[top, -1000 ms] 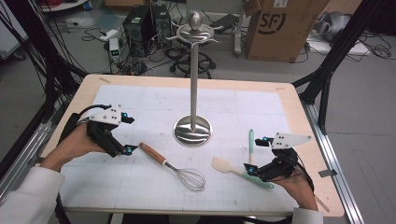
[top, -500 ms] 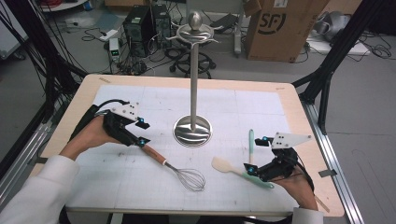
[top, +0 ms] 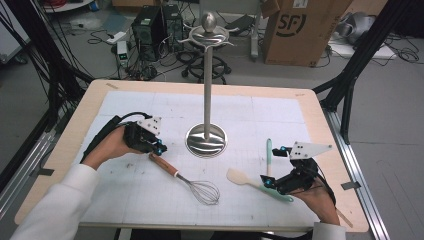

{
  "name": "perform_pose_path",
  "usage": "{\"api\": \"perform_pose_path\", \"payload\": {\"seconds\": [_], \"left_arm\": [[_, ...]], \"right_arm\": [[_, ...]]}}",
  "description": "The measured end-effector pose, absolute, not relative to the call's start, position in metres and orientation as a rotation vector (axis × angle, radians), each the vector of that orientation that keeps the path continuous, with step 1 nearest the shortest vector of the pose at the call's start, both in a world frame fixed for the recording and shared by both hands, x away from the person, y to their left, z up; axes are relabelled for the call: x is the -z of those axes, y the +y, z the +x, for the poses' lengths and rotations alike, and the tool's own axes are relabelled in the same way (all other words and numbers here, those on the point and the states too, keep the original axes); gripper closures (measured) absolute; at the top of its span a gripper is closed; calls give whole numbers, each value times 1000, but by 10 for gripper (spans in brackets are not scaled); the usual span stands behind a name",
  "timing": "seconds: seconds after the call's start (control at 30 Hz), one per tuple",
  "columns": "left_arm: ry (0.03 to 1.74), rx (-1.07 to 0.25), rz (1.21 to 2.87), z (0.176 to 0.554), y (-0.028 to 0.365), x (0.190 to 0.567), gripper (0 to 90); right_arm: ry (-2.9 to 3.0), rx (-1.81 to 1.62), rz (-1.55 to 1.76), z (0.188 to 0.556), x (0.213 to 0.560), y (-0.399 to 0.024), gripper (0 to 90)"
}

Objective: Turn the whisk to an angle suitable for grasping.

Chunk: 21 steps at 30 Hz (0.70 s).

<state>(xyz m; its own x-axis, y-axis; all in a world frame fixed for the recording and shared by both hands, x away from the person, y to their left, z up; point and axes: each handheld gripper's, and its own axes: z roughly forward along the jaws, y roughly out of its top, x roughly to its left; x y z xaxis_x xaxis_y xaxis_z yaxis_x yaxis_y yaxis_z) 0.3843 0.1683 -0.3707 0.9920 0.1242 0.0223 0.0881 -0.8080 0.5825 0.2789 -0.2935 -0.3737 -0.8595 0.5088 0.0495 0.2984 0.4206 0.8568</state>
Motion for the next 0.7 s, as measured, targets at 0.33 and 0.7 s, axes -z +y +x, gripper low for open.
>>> {"api": "perform_pose_path", "payload": {"seconds": [0.33, 0.7], "left_arm": [[184, -73, 2576, 393, 162, 385, 896], [165, -16, 2663, 397, 157, 402, 897]], "right_arm": [[2461, -1416, 703, 279, 374, -292, 2], [2463, -1416, 701, 279, 374, -291, 2]]}}
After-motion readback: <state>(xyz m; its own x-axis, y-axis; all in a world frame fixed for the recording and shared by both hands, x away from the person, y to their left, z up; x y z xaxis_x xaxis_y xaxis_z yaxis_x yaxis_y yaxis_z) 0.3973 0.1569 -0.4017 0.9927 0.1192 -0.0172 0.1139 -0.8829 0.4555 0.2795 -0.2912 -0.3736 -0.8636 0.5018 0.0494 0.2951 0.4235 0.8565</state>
